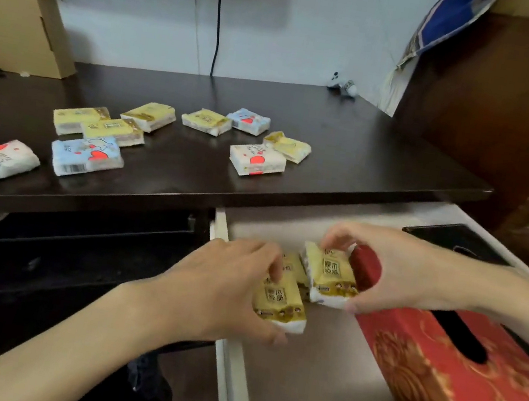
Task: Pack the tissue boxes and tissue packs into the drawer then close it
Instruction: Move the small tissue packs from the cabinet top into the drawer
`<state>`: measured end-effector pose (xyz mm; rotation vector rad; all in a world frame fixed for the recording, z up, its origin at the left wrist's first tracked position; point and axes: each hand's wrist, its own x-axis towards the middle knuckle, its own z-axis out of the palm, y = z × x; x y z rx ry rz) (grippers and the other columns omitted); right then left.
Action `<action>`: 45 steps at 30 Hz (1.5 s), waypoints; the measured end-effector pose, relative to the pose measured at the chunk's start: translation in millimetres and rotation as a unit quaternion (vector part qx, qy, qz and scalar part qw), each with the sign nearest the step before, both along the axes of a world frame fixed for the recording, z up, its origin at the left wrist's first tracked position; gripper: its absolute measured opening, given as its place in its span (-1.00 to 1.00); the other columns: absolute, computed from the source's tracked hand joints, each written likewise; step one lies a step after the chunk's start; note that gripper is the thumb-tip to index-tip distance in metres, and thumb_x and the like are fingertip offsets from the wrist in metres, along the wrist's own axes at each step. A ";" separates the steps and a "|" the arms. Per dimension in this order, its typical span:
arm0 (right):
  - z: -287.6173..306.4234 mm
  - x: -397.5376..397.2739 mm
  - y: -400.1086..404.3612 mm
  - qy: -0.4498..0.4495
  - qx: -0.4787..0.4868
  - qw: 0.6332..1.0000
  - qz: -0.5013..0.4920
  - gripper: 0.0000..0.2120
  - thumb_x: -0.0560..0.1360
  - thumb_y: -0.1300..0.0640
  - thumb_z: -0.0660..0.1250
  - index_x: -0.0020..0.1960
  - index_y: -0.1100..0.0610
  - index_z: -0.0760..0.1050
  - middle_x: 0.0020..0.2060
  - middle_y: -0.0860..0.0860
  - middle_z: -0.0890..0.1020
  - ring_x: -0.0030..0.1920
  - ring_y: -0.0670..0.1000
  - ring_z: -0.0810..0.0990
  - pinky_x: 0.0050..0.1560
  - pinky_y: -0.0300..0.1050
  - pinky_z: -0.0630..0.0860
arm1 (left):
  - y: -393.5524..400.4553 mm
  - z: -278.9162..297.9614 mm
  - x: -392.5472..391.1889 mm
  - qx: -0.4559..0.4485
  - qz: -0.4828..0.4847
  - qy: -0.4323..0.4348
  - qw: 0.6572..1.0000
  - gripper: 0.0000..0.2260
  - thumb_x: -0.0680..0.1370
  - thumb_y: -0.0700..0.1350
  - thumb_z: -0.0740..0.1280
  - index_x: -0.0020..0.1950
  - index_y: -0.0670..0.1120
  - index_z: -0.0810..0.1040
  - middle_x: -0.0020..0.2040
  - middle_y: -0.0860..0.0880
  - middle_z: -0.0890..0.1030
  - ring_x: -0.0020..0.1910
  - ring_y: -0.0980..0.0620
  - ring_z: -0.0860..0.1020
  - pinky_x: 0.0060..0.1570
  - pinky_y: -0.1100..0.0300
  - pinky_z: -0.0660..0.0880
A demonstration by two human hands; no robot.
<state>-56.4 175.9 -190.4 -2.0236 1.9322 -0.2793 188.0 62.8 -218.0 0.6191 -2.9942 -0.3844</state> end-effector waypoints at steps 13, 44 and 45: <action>-23.4 4.3 32.0 0.219 -0.018 0.969 0.112 -0.60 0.44 -0.19 0.42 0.25 -0.14 0.59 0.25 -0.16 0.59 0.31 -0.06 0.48 0.40 -0.06 0.25 | 26.4 -32.9 -39.4 -0.092 -0.060 -0.040 0.993 -0.43 0.32 0.47 0.29 0.07 0.06 0.42 0.00 0.11 0.37 -0.02 0.08 0.36 -0.19 0.14 0.26; -33.7 10.9 -19.0 0.330 0.068 0.941 0.027 -0.38 0.30 -0.30 0.53 0.25 -0.05 0.53 0.22 -0.06 0.56 0.43 0.01 0.38 0.56 0.17 -0.03 | 4.7 -33.9 -59.9 -0.082 -0.019 -0.096 0.992 -0.38 0.35 0.45 0.32 0.21 0.05 0.47 -0.01 0.09 0.38 -0.04 0.07 0.37 -0.14 0.11 0.26; -33.6 10.0 -17.8 0.325 0.060 0.943 0.029 -0.38 0.31 -0.30 0.52 0.27 -0.05 0.52 0.21 -0.08 0.54 0.40 0.00 0.38 0.55 0.14 0.03 | 5.3 -33.6 -59.1 -0.087 -0.018 -0.092 0.992 -0.38 0.35 0.45 0.32 0.20 0.05 0.48 -0.02 0.09 0.38 -0.05 0.08 0.35 -0.13 0.11 0.26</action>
